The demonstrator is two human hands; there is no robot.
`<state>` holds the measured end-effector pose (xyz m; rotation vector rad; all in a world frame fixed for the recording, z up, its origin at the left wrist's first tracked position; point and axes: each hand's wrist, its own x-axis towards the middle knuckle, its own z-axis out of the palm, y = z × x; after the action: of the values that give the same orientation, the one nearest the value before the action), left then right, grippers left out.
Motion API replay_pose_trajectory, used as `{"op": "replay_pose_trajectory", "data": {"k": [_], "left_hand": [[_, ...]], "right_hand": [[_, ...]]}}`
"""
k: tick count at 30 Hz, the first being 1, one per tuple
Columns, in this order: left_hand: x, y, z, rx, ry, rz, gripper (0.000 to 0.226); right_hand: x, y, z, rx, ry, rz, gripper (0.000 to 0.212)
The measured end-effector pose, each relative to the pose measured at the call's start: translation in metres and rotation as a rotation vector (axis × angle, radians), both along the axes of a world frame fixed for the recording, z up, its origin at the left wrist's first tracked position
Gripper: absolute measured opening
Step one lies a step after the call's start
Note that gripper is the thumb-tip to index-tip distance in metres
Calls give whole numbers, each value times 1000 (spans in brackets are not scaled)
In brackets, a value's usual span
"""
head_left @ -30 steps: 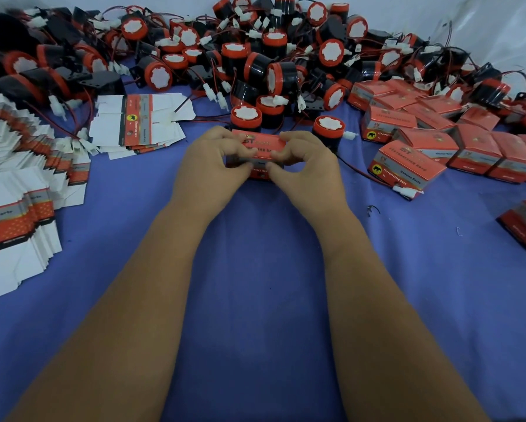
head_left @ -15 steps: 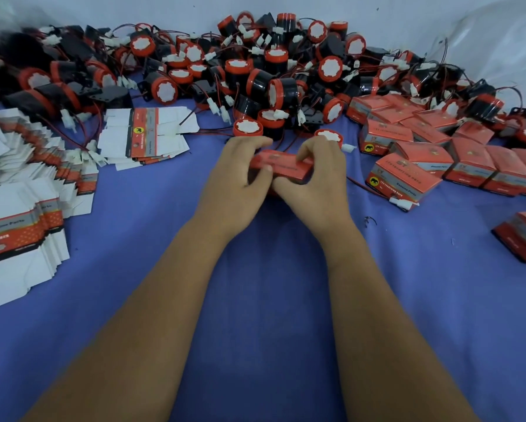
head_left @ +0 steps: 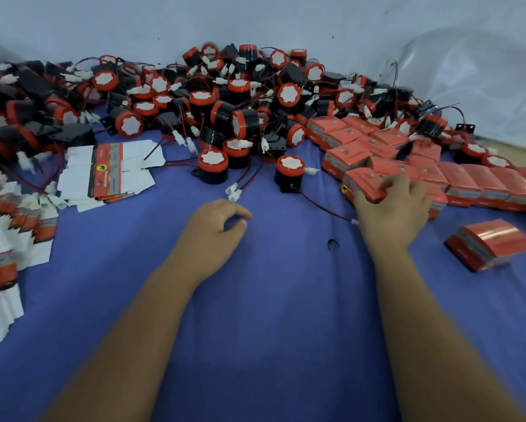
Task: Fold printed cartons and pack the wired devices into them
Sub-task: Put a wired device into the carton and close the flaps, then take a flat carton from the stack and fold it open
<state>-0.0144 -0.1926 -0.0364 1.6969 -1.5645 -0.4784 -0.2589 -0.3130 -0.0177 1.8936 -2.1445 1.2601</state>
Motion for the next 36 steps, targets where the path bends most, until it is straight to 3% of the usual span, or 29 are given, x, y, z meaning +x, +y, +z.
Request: {"op": "replay_pose_trajectory", "data": {"k": [5, 8, 11, 15, 18, 20, 22, 26, 28, 30, 32, 36], "left_hand": [[-4, -2, 5, -27, 11, 41, 20], [-3, -3, 11, -132, -71, 224, 27], [13, -2, 18, -122, -172, 476, 42], [57, 3, 20, 156, -221, 657, 64], [82, 13, 17, 423, -363, 600, 61], [84, 16, 14, 268, -428, 582, 45], [77, 19, 15, 120, -381, 605, 41], [70, 26, 3, 288, -395, 403, 58], [71, 29, 3, 197, -319, 269, 44], [68, 32, 7, 80, -151, 212, 16], [65, 34, 11, 2, 67, 198, 27], [65, 28, 15, -109, 332, 351, 33]], "right_hand": [[-7, -7, 11, 125, 47, -156, 38], [20, 9, 18, 69, 1, -150, 40], [67, 33, 18, -50, 59, 45, 38], [129, 66, 7, 16, 27, 468, 36], [146, 76, -10, 167, 70, 645, 38], [144, 73, -15, 275, 158, 686, 43], [140, 70, -14, 319, 102, 710, 41], [137, 75, -12, 260, 4, 793, 39], [138, 79, -12, 242, 6, 850, 40], [140, 81, -12, 183, 47, 875, 40], [141, 83, -13, 115, 154, 879, 45], [141, 84, -15, 255, 324, 915, 77]]}}
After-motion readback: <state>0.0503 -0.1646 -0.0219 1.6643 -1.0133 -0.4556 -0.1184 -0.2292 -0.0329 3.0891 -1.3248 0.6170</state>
